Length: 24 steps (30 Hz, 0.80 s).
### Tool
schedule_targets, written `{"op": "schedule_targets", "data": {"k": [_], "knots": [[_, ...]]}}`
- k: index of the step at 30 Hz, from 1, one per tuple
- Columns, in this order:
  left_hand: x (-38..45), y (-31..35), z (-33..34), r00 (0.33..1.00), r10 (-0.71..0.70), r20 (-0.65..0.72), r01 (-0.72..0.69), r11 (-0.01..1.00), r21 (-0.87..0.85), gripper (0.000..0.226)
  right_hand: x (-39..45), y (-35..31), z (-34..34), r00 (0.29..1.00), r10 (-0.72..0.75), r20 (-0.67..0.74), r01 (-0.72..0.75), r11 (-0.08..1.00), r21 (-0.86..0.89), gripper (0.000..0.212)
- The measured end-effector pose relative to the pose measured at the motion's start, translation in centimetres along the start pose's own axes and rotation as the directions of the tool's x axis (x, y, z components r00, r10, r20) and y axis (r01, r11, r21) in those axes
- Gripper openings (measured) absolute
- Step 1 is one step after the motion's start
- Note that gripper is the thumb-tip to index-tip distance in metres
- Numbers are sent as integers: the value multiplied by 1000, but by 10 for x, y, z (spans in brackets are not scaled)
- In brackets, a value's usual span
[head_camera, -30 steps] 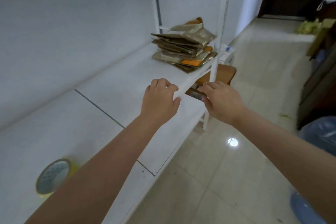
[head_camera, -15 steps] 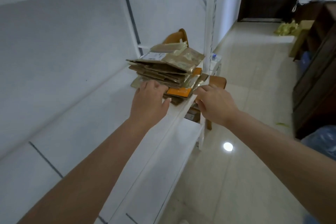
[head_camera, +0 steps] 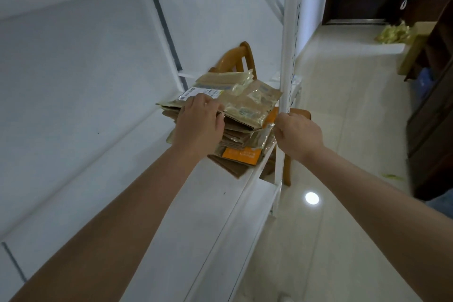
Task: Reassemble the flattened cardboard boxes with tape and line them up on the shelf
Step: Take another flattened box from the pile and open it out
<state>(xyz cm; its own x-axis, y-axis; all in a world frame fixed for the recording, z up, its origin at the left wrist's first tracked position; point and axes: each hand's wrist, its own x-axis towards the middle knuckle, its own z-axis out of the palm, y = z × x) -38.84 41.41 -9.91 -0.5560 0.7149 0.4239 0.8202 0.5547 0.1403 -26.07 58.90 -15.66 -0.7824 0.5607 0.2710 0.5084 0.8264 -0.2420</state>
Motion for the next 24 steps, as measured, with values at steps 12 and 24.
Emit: {"op": "schedule_targets", "data": {"k": [12,24], "knots": [[43,-20,30,992,-103,77,98,993,69,30,68,8,34,916,266,299,-374,834,405,65],[29,-29,40,989,-110,98,111,994,0,36,86,-22,27,747,278,604,-631,12,776,40]]}}
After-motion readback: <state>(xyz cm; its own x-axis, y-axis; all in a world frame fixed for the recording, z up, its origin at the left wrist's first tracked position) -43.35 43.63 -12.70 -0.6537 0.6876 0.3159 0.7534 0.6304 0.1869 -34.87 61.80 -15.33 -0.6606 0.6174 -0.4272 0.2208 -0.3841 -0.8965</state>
